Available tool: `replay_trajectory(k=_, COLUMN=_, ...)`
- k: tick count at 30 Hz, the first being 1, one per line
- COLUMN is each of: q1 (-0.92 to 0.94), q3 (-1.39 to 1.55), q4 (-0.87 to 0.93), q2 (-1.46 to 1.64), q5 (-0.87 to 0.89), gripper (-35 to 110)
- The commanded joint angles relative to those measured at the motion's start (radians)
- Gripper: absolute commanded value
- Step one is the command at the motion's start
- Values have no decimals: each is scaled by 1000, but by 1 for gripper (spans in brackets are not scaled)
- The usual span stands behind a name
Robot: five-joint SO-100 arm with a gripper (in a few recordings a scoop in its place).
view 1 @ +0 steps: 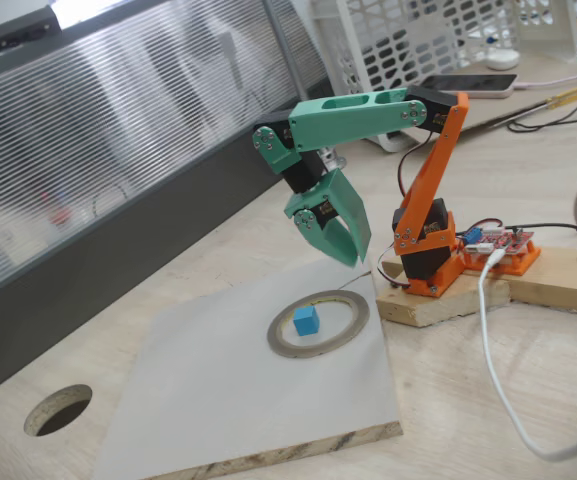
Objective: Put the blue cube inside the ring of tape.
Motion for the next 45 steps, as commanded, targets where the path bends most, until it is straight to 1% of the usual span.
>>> replay_trajectory(k=1, q1=3, q3=-12, q4=23, q2=25, q5=5, gripper=0)
replay_trajectory(k=22, q1=11, q3=-11, q4=25, q2=28, q5=-2, gripper=0)
replay_trajectory(k=31, q1=5, q3=3, q4=25, q2=261, q5=-2, gripper=0)
replay_trajectory(k=35, q1=11, q3=31, q4=26, q2=272, q5=-2, gripper=0)
replay_trajectory(k=41, q1=11, q3=195, q4=25, q2=299, q5=-3, gripper=0)
replay_trajectory(k=45, q1=11, q3=198, q4=25, q2=336, q5=-3, gripper=0)
